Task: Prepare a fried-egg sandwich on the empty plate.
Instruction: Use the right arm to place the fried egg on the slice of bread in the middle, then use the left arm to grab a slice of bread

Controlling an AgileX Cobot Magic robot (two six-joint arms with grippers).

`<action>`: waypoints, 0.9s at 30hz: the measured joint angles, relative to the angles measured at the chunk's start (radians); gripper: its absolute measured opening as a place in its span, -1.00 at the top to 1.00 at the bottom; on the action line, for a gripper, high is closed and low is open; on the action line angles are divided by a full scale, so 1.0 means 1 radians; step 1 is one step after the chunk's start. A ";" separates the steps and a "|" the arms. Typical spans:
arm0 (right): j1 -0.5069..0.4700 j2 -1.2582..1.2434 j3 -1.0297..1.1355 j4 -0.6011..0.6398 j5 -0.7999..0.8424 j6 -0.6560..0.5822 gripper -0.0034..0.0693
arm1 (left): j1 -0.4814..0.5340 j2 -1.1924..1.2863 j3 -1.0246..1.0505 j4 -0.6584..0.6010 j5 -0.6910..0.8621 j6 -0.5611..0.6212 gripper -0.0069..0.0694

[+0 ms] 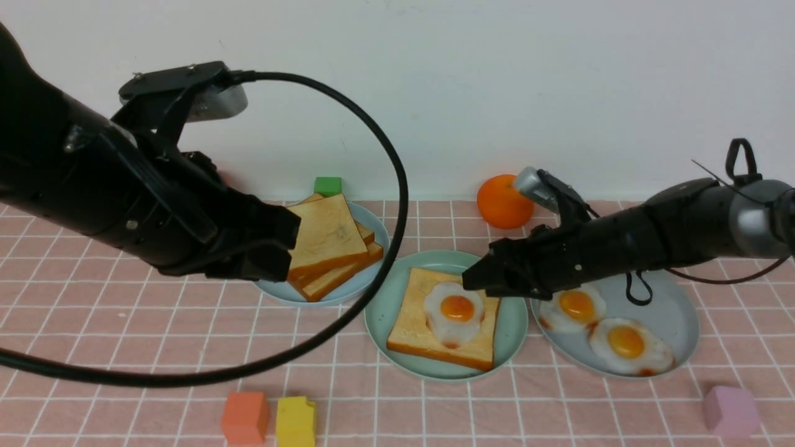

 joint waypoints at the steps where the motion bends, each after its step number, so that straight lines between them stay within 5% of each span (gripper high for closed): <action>1: -0.003 -0.020 0.000 -0.005 -0.005 0.000 -0.43 | 0.000 0.000 0.000 0.000 -0.009 -0.027 0.24; 7: -0.015 -0.184 -0.015 -0.171 0.000 0.138 -0.61 | 0.002 0.036 -0.003 0.081 -0.070 -0.239 0.16; 15: 0.033 -0.453 -0.113 -0.794 0.154 0.632 -0.57 | 0.197 0.188 -0.068 0.035 -0.045 -0.266 0.08; 23: 0.173 -0.714 0.052 -0.922 0.023 0.735 -0.42 | 0.345 0.354 -0.103 -0.250 -0.037 -0.085 0.05; 27: 0.257 -0.944 0.382 -0.922 -0.235 0.675 -0.24 | 0.350 0.466 -0.103 -0.343 -0.073 -0.045 -0.10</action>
